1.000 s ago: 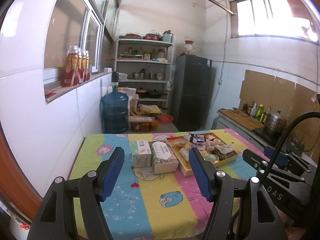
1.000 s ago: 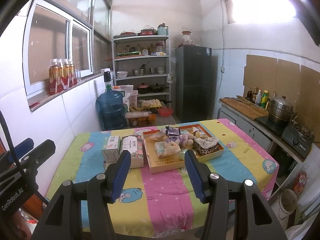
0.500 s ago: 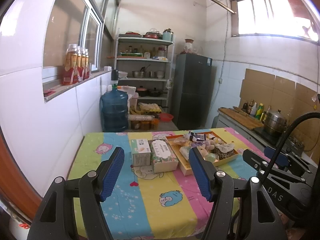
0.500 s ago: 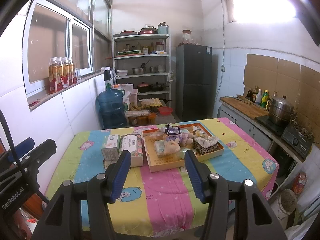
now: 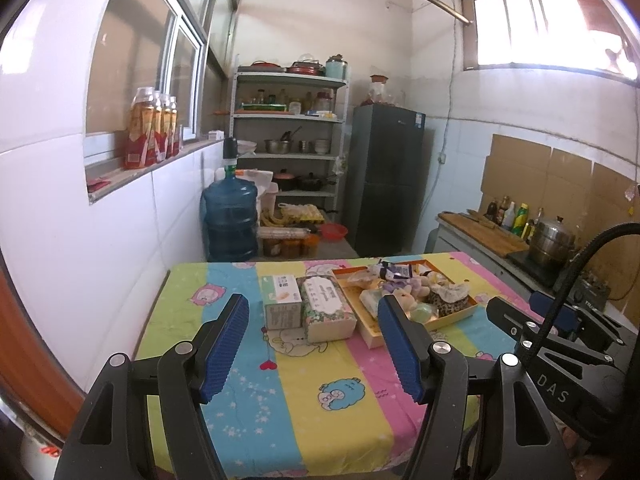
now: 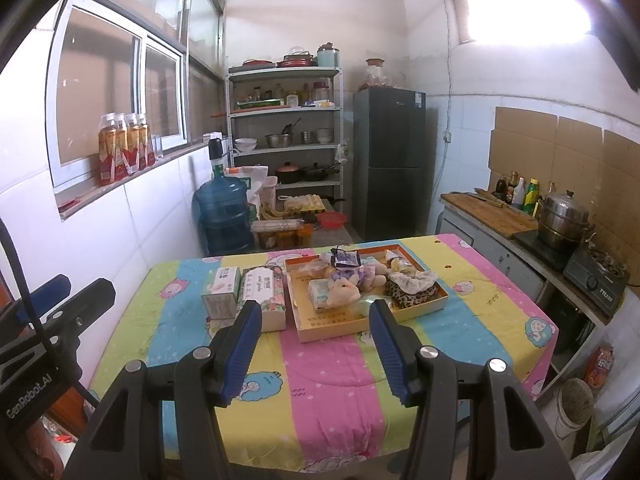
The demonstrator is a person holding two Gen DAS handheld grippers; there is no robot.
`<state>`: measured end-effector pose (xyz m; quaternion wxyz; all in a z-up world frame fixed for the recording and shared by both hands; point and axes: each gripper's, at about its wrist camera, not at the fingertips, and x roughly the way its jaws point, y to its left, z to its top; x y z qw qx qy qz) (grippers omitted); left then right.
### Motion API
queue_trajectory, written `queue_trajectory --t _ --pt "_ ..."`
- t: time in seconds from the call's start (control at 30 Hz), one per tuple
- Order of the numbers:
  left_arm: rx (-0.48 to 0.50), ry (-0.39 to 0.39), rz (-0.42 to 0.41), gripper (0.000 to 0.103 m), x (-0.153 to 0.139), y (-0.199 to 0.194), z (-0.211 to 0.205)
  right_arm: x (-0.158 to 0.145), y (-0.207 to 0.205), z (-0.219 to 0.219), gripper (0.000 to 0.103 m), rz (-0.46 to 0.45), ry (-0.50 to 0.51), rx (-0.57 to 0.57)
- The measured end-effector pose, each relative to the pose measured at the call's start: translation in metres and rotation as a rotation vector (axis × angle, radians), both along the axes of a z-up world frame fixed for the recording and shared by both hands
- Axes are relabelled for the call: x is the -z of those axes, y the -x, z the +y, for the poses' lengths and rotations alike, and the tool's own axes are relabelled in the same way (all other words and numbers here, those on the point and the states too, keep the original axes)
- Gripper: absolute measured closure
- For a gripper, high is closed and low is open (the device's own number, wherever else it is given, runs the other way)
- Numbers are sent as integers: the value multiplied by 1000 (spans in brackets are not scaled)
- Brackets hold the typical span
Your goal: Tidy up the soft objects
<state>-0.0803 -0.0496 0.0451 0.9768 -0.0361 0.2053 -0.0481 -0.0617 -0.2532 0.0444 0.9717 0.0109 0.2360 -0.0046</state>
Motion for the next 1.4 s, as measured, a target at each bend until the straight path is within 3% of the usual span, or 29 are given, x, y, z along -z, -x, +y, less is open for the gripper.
queue_trajectory --t 1.4 --pt "6 -1 4 34 1 0 -3 -5 5 -12 47 -12 21 10"
